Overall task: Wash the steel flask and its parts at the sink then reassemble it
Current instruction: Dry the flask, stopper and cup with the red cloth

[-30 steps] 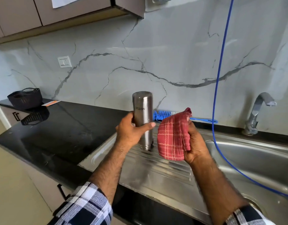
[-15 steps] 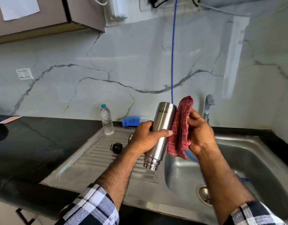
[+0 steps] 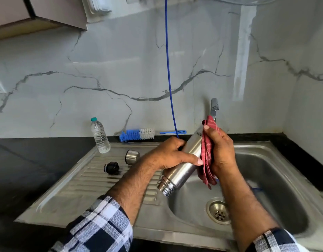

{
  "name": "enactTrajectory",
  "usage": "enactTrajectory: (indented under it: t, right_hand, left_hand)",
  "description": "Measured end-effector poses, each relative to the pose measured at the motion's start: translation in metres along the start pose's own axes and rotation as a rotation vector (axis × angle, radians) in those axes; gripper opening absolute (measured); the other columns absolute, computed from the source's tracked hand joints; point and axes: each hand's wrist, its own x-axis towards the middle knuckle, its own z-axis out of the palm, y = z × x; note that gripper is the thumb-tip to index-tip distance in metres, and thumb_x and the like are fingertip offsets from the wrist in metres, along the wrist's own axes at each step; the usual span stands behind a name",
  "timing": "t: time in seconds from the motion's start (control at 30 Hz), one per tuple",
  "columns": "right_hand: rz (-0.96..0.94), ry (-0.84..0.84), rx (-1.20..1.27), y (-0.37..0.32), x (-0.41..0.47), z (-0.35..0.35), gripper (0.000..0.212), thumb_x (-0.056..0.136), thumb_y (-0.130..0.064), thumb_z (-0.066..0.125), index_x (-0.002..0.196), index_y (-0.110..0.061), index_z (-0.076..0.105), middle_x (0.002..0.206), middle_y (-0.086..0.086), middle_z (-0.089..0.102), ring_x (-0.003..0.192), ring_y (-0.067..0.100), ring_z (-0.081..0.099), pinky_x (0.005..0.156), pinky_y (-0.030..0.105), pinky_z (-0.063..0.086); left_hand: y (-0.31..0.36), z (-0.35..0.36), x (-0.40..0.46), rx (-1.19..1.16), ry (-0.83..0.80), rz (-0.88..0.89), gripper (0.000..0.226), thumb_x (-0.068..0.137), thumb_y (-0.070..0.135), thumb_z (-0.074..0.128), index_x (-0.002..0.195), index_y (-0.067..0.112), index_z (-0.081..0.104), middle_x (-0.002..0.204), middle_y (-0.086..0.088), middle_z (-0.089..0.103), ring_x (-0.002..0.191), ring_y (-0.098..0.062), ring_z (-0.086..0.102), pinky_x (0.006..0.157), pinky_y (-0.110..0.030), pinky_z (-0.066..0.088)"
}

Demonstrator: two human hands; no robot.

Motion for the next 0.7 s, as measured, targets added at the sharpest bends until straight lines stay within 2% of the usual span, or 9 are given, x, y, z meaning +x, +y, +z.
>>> enactTrajectory:
  t: [0.13,0.23,0.33,0.4,0.47,0.53,0.6,0.67,0.7]
  right_hand:
    - [0.078,0.205,0.136,0.002,0.004,-0.005,0.024,0.085,-0.021,0.085,0.101,-0.009,0.073,0.08,0.01,0.07,0.072,0.027,0.069,0.079,0.044,0.062]
    - [0.037,0.361,0.173,0.0,0.006,-0.007,0.025,0.083,-0.022,0.085,0.101,-0.008,0.075,0.085,0.012,0.073,0.079,0.029,0.071,0.085,0.049,0.063]
    - [-0.044,0.479,0.125,0.0,0.009,-0.013,0.023,0.083,-0.026,0.086,0.099,-0.013,0.075,0.088,0.006,0.076,0.08,0.024,0.073,0.087,0.05,0.064]
    - [-0.068,0.549,0.097,0.001,0.007,-0.013,0.036,0.082,-0.032,0.088,0.107,-0.018,0.066,0.098,0.004,0.075,0.086,0.02,0.073,0.09,0.047,0.064]
    - [-0.076,0.593,0.036,0.002,0.003,-0.009,0.049,0.085,-0.041,0.087,0.115,-0.021,0.053,0.107,0.002,0.071,0.089,0.016,0.071,0.083,0.036,0.061]
    - [-0.139,0.606,-0.185,0.004,-0.003,-0.001,0.053,0.091,-0.054,0.078,0.117,-0.02,0.046,0.106,0.0,0.068,0.088,0.011,0.068,0.077,0.028,0.056]
    - [-0.268,0.544,-0.51,0.008,-0.005,0.0,0.056,0.096,-0.066,0.064,0.117,-0.017,0.046,0.113,0.005,0.066,0.096,0.017,0.068,0.085,0.037,0.057]
    - [-0.366,0.489,-0.919,0.015,0.0,-0.005,0.062,0.101,-0.072,0.047,0.12,-0.013,0.05,0.147,0.018,0.05,0.13,0.036,0.055,0.109,0.056,0.047]
    - [-0.394,0.484,-1.118,0.018,0.003,-0.006,0.063,0.103,-0.072,0.039,0.122,-0.013,0.053,0.163,0.019,0.034,0.149,0.04,0.037,0.119,0.064,0.034]
  left_hand:
    - [0.009,0.004,0.006,-0.009,0.003,-0.029,0.066,0.067,0.073,0.084,0.113,0.025,0.076,0.1,0.003,0.081,0.089,-0.019,0.079,0.087,-0.043,0.064]
    - [0.014,-0.007,-0.001,-0.133,0.073,-0.082,0.069,0.077,0.088,0.059,0.111,0.03,0.073,0.115,0.008,0.072,0.097,-0.01,0.069,0.082,-0.029,0.051]
    - [-0.001,-0.005,-0.009,-0.324,0.158,-0.191,0.065,0.085,0.076,0.063,0.113,0.019,0.073,0.113,-0.007,0.078,0.095,-0.029,0.079,0.085,-0.041,0.06]
    - [-0.008,0.009,-0.013,-0.489,0.303,-0.232,0.057,0.089,0.065,0.072,0.108,0.011,0.07,0.102,-0.015,0.079,0.078,-0.036,0.08,0.073,-0.051,0.065]
    - [-0.013,0.024,-0.01,-0.634,0.541,-0.233,0.055,0.089,0.059,0.076,0.101,0.006,0.068,0.097,-0.013,0.077,0.076,-0.033,0.079,0.059,-0.047,0.066]
    - [-0.017,0.036,-0.003,-0.694,0.752,-0.192,0.049,0.091,0.057,0.074,0.09,0.008,0.071,0.092,-0.011,0.075,0.078,-0.028,0.078,0.051,-0.042,0.064]
    - [-0.024,0.04,0.003,-0.712,0.835,-0.166,0.042,0.093,0.056,0.072,0.083,0.015,0.073,0.091,-0.013,0.074,0.077,-0.031,0.078,0.046,-0.037,0.061]
    - [-0.036,0.037,0.009,-0.718,0.85,-0.163,0.039,0.093,0.054,0.073,0.081,0.017,0.074,0.091,-0.019,0.075,0.073,-0.037,0.078,0.043,-0.033,0.057]
    - [-0.042,0.035,0.012,-0.72,0.864,-0.159,0.038,0.093,0.053,0.074,0.081,0.017,0.074,0.092,-0.022,0.075,0.073,-0.04,0.077,0.043,-0.033,0.057]
